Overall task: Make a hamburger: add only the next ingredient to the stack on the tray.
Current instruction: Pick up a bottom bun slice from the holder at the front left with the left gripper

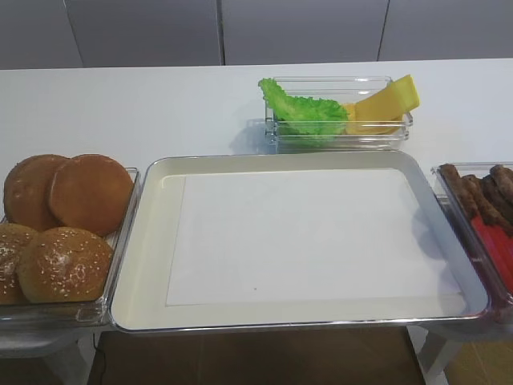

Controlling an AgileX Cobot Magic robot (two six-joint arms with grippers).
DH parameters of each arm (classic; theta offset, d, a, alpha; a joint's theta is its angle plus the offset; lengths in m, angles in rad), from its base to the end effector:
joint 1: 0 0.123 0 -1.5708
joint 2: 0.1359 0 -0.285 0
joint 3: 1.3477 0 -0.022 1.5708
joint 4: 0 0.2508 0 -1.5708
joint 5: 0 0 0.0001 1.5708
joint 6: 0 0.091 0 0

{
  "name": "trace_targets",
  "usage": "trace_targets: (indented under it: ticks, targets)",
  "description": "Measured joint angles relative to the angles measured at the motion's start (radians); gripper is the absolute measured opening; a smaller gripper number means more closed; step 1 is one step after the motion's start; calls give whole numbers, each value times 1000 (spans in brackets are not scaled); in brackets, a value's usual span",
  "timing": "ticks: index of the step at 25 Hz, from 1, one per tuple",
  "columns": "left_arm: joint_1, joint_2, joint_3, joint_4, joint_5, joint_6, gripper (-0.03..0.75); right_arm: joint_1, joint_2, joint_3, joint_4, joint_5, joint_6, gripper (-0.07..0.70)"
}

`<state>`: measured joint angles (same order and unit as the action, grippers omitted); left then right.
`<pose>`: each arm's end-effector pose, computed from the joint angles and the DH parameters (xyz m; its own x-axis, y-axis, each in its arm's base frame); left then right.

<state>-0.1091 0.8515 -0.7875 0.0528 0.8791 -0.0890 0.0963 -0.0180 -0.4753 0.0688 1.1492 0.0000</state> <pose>0.1523 -0.0130 0.3200 -0.7536 0.0270 -0.6567 0.0407 0.9992 -0.0056 -0.0094 0.0048 0.2635 -0.5393 -0.0238 -0.8418 -0.1334 0.9894 0.0575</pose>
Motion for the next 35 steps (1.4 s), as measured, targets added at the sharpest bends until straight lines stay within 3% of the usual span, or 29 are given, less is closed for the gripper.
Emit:
trace_targets:
  ticks: [8,14,19,25,35]
  targets:
    - [31,305,-192,-53,-29,50,446,0,0,0,0,0,0,279]
    - [154,459,-217,-298,-20,311,446,0,0,0,0,0,0,279]
    - [248,523,-217,-488,11,597,446,0,0,0,0,0,0,279]
    - [306,565,-219,-579,14,763,446,0,0,0,0,0,0,279]
    - [310,661,-221,-652,24,840,406,0,0,0,0,0,0,279]
